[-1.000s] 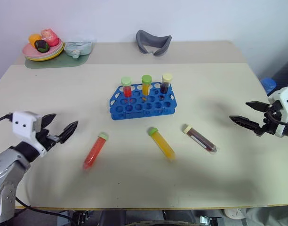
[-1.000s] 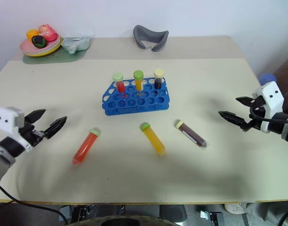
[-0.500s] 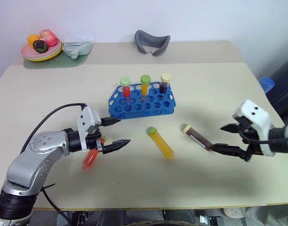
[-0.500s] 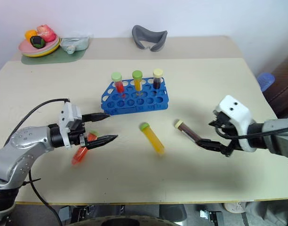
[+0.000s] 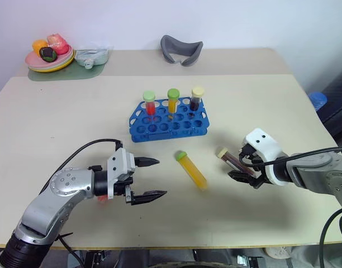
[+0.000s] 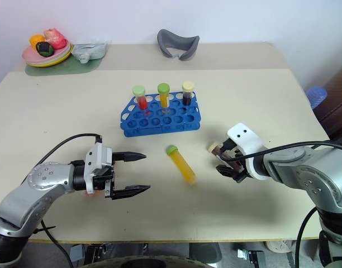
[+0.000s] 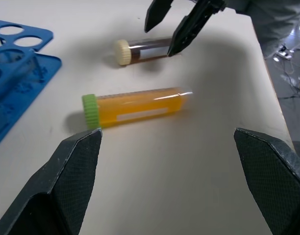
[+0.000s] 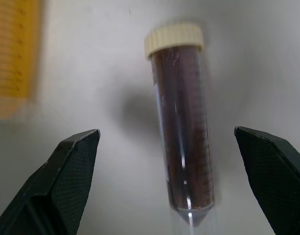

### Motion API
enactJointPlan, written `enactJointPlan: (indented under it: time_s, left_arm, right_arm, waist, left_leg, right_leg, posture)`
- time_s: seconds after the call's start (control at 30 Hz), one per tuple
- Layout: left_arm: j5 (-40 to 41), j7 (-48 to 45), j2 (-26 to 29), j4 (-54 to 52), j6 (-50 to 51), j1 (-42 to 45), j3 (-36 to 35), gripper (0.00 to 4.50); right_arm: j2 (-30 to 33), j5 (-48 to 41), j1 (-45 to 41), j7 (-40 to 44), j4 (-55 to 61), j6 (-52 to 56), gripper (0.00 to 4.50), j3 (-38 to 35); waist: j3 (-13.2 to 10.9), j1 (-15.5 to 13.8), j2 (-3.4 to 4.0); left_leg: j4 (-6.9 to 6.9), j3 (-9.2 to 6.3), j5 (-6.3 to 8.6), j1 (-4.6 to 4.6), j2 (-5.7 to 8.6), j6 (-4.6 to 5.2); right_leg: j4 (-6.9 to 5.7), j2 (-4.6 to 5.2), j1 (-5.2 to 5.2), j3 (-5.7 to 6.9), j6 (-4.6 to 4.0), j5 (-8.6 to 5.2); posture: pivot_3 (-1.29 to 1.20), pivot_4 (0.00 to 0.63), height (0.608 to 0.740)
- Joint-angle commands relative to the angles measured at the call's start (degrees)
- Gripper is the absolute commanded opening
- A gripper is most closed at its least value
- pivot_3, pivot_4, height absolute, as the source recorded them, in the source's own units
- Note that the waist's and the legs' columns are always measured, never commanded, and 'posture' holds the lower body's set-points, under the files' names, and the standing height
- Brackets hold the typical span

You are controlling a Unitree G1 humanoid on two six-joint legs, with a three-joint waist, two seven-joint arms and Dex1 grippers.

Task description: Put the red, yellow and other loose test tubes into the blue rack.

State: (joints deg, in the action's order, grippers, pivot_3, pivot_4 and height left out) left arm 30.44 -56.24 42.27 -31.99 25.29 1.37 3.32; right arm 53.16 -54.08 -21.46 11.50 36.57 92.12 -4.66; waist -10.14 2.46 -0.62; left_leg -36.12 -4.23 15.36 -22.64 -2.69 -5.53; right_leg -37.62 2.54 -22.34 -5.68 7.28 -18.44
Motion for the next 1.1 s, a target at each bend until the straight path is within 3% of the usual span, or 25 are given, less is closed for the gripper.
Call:
enactJointPlan:
  time_s: [0.03, 0.33, 0.5, 1.1]
  left_arm:
    - [-0.78, -0.01, 0.35, -2.64, -1.79, -1.03, -0.08, 4.38]
    - [-0.54, 0.90, 0.54, -4.27, -1.58, -2.54, -0.96, 4.38]
    - [-0.37, 1.24, 0.67, -4.58, -1.44, -2.64, -1.17, 4.50]
    - [1.19, 1.33, 0.84, -4.71, 0.56, 0.19, -1.12, 4.50]
  right_arm:
    - [0.25, -0.96, -1.61, -3.01, -1.40, 0.38, 4.50, 1.64]
    - [0.92, -0.57, -2.22, -4.79, -5.14, 0.38, 4.50, 5.35]
    - [1.38, 1.19, -2.63, -4.82, -5.46, 0.38, 2.34, 6.69]
    - [-1.45, 6.38, -5.27, -3.14, -6.57, 0.38, 2.34, 9.65]
  waist:
    - [0.00, 0.01, 0.00]
    - [0.00, -0.03, 0.00]
    - [0.00, -0.02, 0.00]
    - [0.00, 0.10, -0.01]
  left_leg:
    - [0.00, 0.00, 0.00, 0.00, 0.00, 0.00]
    - [0.00, 0.00, 0.00, -0.01, 0.00, 0.01]
    - [0.00, 0.00, 0.01, 0.00, 0.00, 0.01]
    - [-0.01, -0.01, 0.01, 0.02, 0.00, 0.01]
  right_leg:
    - [0.00, 0.00, 0.00, 0.00, 0.00, 0.00]
    - [0.00, 0.00, 0.00, 0.00, 0.00, 0.00]
    - [0.00, 0.00, 0.00, 0.00, 0.00, 0.00]
    - [0.00, -0.01, 0.01, 0.00, 0.00, 0.00]
  posture:
    - [0.00, 0.150, 0.740]
    - [0.00, 0.150, 0.740]
    - [0.00, 0.150, 0.740]
    - [0.00, 0.150, 0.740]
